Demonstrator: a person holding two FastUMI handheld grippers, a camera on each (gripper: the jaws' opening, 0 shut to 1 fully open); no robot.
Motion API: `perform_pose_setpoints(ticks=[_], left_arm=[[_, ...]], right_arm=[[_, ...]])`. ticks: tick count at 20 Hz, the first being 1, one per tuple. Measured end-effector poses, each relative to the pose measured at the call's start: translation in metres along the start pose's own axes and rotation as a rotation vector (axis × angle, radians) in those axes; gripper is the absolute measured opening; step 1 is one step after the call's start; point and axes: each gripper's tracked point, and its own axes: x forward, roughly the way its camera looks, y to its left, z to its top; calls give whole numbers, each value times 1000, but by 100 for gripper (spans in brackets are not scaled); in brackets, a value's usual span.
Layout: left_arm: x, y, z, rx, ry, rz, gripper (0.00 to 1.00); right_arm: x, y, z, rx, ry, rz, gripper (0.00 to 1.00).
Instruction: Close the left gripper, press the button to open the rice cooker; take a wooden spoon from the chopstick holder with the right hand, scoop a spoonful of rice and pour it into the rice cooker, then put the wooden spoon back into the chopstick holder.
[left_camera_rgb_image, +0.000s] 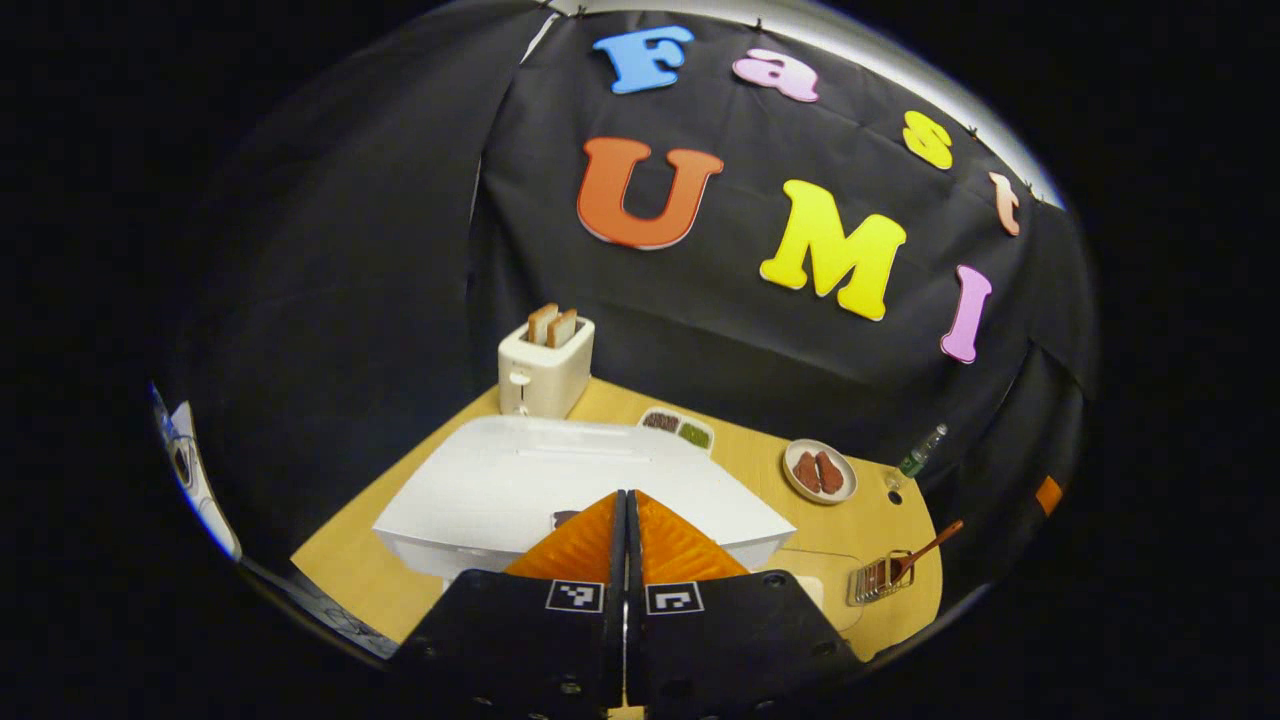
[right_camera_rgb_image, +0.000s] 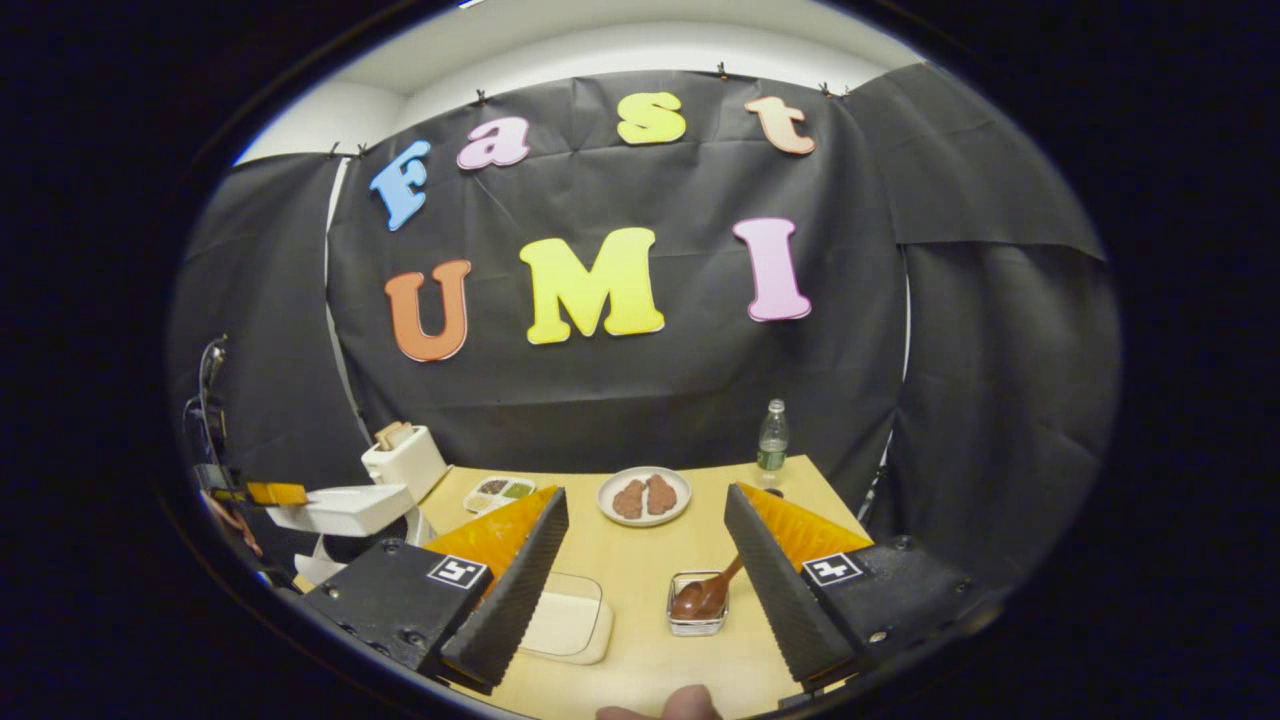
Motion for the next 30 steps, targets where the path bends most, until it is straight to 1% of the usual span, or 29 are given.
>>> perform_pose_setpoints(ticks=[1,3,5,6,8,9,10,11,12,13,14,15,16,17,18,19,21,22,23,24,25,26,29,30], left_arm=[[2,-3,15,21,-54,1,1],[7,-10,48,33,-150,-5,1],[9,-13,78,40,-231,-8,9],[11,-14,95,43,-267,-8,16],[8,-15,114,73,-323,10,23],[7,-19,120,84,-341,1,23],[0,-25,126,95,-352,-14,27],[-7,-29,128,106,-364,-19,38],[-13,-34,127,114,-371,-26,58],[-16,-40,126,116,-375,-33,67],[-24,-45,123,117,-379,-38,78],[-30,-51,121,127,-383,-47,78],[-36,-56,117,142,-385,-46,83],[-45,-61,114,154,-390,-47,80],[-49,-67,110,159,-392,-50,97],[-54,-75,109,155,-392,-64,96],[-60,-87,109,133,-395,-85,94],[-66,-94,106,124,-399,-93,94],[-68,-100,105,118,-406,-97,94],[-70,-105,104,108,-407,-101,94],[-72,-112,105,99,-409,-108,94],[-72,-118,104,97,-404,-116,94],[-64,-127,101,130,-379,-100,94],[-61,-130,99,131,-369,-95,94]], right_arm=[[-3,-3,0,-1,-3,-6,100],[-7,-8,2,-11,-8,-23,99],[-10,-12,2,-14,-10,-33,99],[-12,-15,3,-14,-15,-40,99],[-14,-22,3,-6,-20,-56,99],[-15,-25,1,-7,-23,-63,99],[-16,-27,1,-8,-23,-67,97],[-15,-30,-1,-3,-20,-72,99],[-14,-35,-3,8,-17,-78,99],[-13,-39,-4,20,-13,-83,99],[-11,-44,-6,27,-8,-90,97],[-9,-49,-11,34,-1,-102,99],[-7,-54,-14,41,8,-109,97],[-5,-57,-19,51,15,-108,99],[-2,-59,-22,60,21,-104,97],[1,-62,-26,68,24,-98,99],[10,-70,-37,82,40,-93,99],[16,-74,-44,95,50,-90,96],[23,-79,-53,109,64,-85,99],[32,-82,-63,125,83,-78,100],[44,-87,-76,156,121,-83,97],[55,-94,-89,184,149,-90,99],[90,-105,-119,230,232,-83,99],[102,-107,-127,239,253,-72,96]])
